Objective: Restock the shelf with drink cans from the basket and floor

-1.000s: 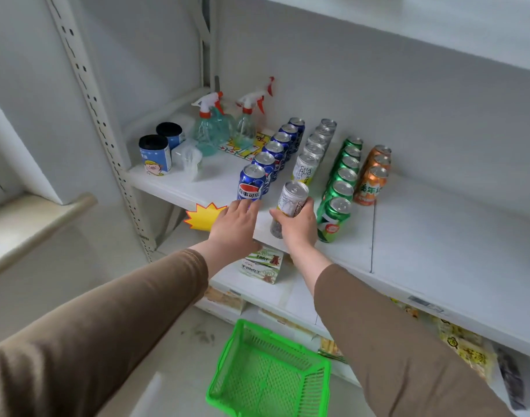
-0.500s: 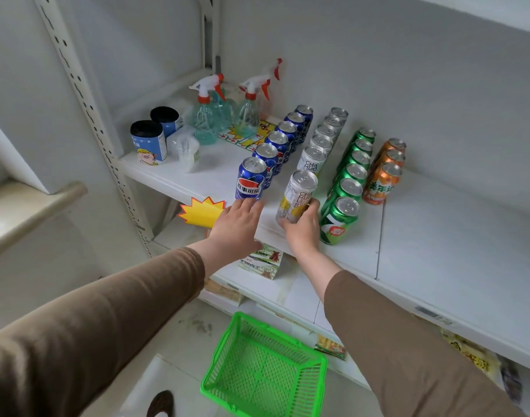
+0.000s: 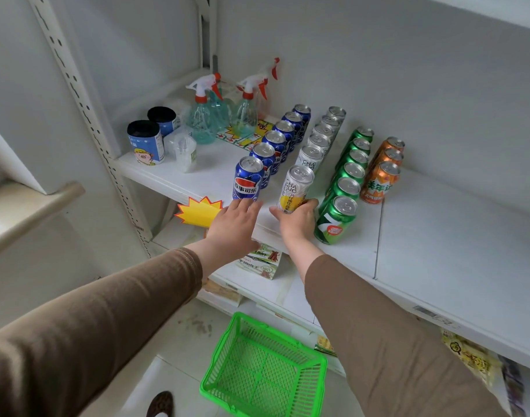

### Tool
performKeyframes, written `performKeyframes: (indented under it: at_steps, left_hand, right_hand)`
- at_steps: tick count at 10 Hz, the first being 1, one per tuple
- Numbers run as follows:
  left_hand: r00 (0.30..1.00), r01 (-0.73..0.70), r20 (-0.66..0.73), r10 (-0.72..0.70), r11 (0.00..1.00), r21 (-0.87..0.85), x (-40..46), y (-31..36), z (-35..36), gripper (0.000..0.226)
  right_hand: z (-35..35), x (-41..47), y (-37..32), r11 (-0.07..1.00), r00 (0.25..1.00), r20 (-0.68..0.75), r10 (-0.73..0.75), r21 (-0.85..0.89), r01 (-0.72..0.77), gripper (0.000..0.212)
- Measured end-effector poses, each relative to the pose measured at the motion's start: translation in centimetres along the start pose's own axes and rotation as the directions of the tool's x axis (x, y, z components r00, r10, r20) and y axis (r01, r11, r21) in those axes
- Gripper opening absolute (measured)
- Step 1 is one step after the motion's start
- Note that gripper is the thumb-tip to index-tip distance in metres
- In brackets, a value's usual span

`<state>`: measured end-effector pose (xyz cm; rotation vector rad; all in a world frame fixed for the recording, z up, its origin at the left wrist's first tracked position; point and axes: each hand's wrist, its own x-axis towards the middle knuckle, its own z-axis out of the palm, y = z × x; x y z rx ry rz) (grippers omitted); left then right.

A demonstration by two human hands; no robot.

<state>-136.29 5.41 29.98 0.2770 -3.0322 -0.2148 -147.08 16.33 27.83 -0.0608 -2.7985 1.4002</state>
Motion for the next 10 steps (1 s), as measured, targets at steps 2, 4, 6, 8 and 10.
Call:
performKeyframes:
  at_steps: [2, 4, 6, 8, 10]
  left_hand:
    - [1.000, 0.010, 0.003, -0.010, 1.000, 0.008, 0.0, -0.2, 0.2, 0.096]
    - [1.000, 0.012, 0.008, -0.012, 1.000, 0.017, 0.5, 0.0, 0.3, 0.097]
    - [1.000, 0.019, 0.005, -0.019, 1.000, 0.010, 0.6, -0.3, 0.5, 0.097]
    - [1.000, 0.021, 0.011, -0.021, 1.000, 0.005, 0.8, -0.8, 0.8, 0.096]
    - [1.000, 0.010, 0.022, -0.010, 1.000, 0.000, 0.6, -0.9, 0.3, 0.097]
  right_hand:
    - [0.2, 0.0, 1.1, 0.999, 0.999, 0.019, -0.041, -0.023, 0.042, 0.068]
    - [0.5, 1.1, 0.3, 0.998, 1.000, -0.013, -0.001, -0.058, 0.001, 0.068]
    - [0.5, 2.0, 0.0, 0.996, 1.000, -0.014, -0.005, -0.091, 0.004, 0.069]
    - [0.6, 2.1, -0.2, 0.997, 1.000, -0.009, -0.004, -0.073, 0.003, 0.071]
    - [-0.3, -0.5, -0.4, 0.999, 0.997, 0.077, 0.030, 0.030, -0.032, 0.093]
